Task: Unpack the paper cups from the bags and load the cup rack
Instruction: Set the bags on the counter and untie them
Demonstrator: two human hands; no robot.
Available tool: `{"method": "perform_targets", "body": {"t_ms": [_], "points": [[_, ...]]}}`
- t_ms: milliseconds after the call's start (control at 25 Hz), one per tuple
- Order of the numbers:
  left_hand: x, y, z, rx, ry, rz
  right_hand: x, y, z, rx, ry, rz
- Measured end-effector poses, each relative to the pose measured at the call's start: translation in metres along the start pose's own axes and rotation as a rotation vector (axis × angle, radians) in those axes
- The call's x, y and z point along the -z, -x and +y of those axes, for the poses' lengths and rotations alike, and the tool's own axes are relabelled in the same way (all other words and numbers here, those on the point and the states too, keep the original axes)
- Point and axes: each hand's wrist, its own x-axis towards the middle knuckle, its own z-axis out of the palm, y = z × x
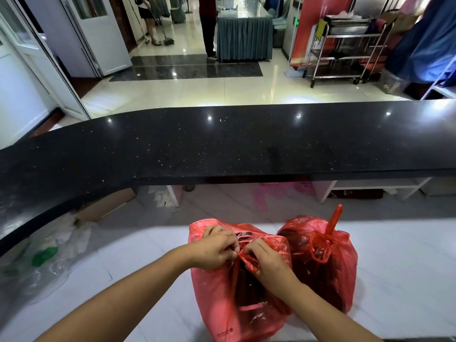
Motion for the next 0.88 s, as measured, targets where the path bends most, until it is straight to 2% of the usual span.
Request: {"method": "perform_targets", "body": {"t_ms": [280, 400, 560, 720, 800, 880], "points": [[-0.021, 0.004, 0.010, 0.117, 0.014, 0.223, 0.006, 0.008, -0.002, 0.075, 0.056, -0.128], [-0.022, 0.005, 0.015, 0.150, 0.027, 0.265, 0.007, 0.003, -0.001, -0.069, -0.023, -0.121], [-0.022, 0.011, 0.019, 0.102, -0.031, 0.266, -0.001, 0.002, -0.004, -0.114, -0.028, -0.057], [-0.017, 0.020, 0.009, -0.022, -0.279, 0.271, -0.002, 0.003, -0.009, -0.183, -0.167, 0.029], [-0.018, 0.021, 0.009, -0.022, -0.199, 0.341, 0.006, -0.003, -0.013, -0.277, -0.262, -0.057], [-0.018, 0.017, 0.014, 0.078, 0.001, 0.519, 0.014, -0.008, -0.015, -0.272, -0.265, -0.202]]}}
